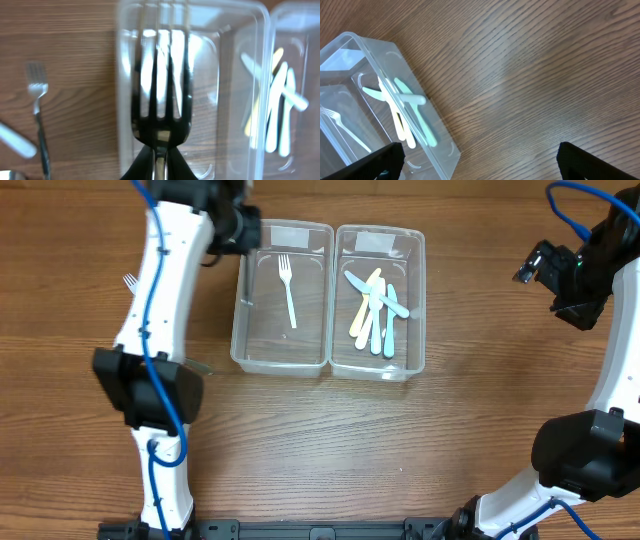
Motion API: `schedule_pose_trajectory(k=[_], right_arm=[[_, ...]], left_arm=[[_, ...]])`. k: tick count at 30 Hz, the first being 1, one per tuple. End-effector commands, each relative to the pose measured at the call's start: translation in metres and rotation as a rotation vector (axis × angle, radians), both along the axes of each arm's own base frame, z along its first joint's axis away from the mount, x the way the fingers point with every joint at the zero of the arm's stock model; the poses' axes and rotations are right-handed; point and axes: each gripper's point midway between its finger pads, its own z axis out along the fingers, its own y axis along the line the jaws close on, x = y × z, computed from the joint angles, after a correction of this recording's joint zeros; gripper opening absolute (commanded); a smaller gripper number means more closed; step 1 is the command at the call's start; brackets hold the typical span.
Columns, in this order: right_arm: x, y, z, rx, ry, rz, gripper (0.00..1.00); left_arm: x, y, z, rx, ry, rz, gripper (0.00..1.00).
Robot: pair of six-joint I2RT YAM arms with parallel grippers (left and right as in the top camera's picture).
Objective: Pack container
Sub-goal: 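Carry silver fork into left container and release it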
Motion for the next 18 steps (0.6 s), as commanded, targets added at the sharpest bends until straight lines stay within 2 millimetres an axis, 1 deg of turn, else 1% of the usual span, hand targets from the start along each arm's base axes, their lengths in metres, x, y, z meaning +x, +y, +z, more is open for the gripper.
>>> schedule_pose_trajectory(k=[1,2,3,6,8,11,12,14,15,16,18], right_arm=[[0.002,0.003,0.005,0.002,-0.018,0.0,1.0],[0.002,0.003,0.005,0.001,-0.02,0.0,1.0],[0.002,0.003,0.005,0.001,-0.02,0.0,1.0],[0.003,0.002,0.005,0.0,-0.024,0.0,1.0],[0.003,0.002,0.005,0.0,-0.025,0.0,1.0],[0.003,0.002,0.005,-0.001,-0.025,0.0,1.0],[0.003,0.002,0.005,-0.001,-0.025,0.0,1.0],[0.004,0.002,0.005,-0.001,-0.027,0.0,1.0],[0.004,0.002,0.005,-0.001,-0.027,0.0,1.0],[0.004,0.002,0.005,-0.001,-0.027,0.0,1.0],[0.004,0.002,0.005,-0.001,-0.027,0.0,1.0]], left_arm=[[0.001,-0.009,-0.034,0.05,0.059,-0.042,0.3],[0.0,-0.011,-0.036,0.048,0.067,-0.046,0.46],[0.0,-0.011,-0.038,0.048,0.069,-0.047,0.52],[0.0,-0.01,-0.037,0.048,0.068,-0.046,0.61],[-0.001,-0.006,-0.034,0.045,0.075,-0.026,0.61],[-0.011,0.009,-0.023,0.034,0.11,0.055,0.66],[-0.016,0.018,-0.019,0.037,0.126,0.093,0.66],[-0.032,0.048,-0.014,0.07,0.19,0.256,0.65],[-0.04,0.064,-0.015,0.096,0.226,0.346,0.65],[-0.054,0.089,-0.016,0.141,0.281,0.462,0.66],[-0.057,0.106,-0.023,0.149,0.308,0.513,0.66]])
